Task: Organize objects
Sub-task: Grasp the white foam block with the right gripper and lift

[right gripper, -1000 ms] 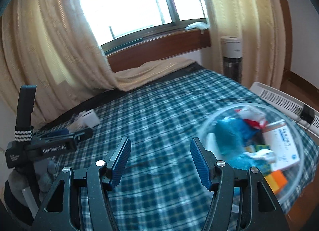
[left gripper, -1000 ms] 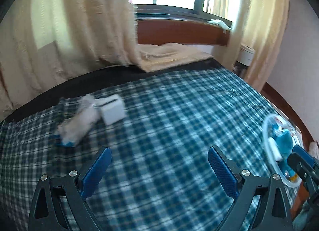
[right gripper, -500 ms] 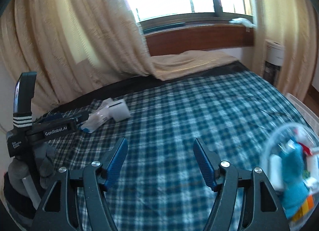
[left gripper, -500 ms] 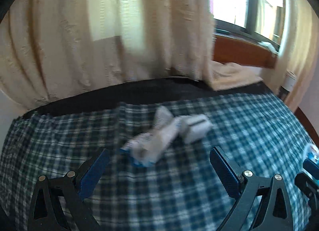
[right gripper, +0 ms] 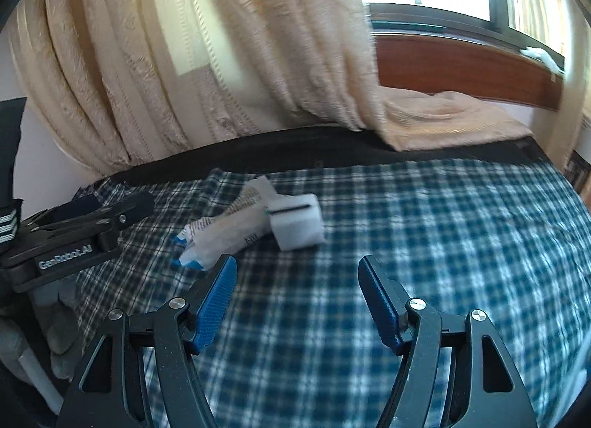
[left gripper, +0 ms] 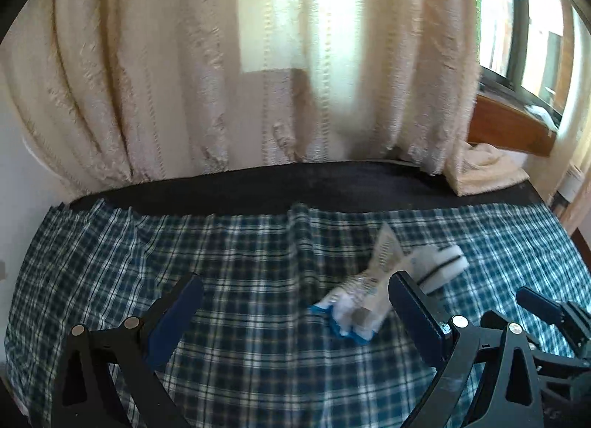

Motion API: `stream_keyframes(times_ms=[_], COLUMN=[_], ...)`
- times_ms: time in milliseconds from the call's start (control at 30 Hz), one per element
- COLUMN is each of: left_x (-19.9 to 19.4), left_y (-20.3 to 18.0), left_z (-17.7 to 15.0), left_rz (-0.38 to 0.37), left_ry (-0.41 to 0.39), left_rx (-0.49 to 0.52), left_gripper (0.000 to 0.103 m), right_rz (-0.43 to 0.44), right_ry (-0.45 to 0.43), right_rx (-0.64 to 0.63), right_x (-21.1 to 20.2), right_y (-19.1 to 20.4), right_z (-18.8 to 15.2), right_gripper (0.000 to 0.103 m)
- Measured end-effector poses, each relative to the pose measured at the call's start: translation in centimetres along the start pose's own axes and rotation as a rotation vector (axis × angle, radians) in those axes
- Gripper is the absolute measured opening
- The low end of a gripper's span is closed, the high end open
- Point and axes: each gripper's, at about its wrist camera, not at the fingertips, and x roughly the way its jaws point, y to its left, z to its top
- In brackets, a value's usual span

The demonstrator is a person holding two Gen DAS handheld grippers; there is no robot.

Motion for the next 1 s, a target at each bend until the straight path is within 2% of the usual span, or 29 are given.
stream_keyframes(times_ms=[200,567,633,700,767,1000], left_x=[0.7,2.5,2.9,3.4,3.7,4.0], left_y=[1.4,0.9,0.9,0.8,0.6,-1.1], left_z=[0.2,-0.6,-0.8,-1.0,-1.2,-1.9], left_rz=[0.004,0.003,0.003,0.006,0.0,-0.052], left_ry=[0.021,0.063,0.075,0.086,0.091,0.073], left_rx=[-0.043,-0.024,-0.027,-0.026,-0.022,0.031], left_gripper=[0.102,0.102,0.102,0.102,0.102,0.102], right_rz=[-0.023,-0.019,-0.004,0.002,-0.003,0.014], right_ry=[0.016,0.039,0.041,0.049,0.044,0.001], right_rx=[-0.034,-0.031,-0.024,-0.028,-0.025,0.005], right_x=[3.0,7.2,7.6,7.9,7.8,4.9], right_y=[1.4,0.8,0.5,0.3,0.1,-1.4], right_z=[1.4,2.3,2.2,2.0,1.8,0.8], right_gripper=[0.07,0.07,0.066,0.051,0.046,0.045])
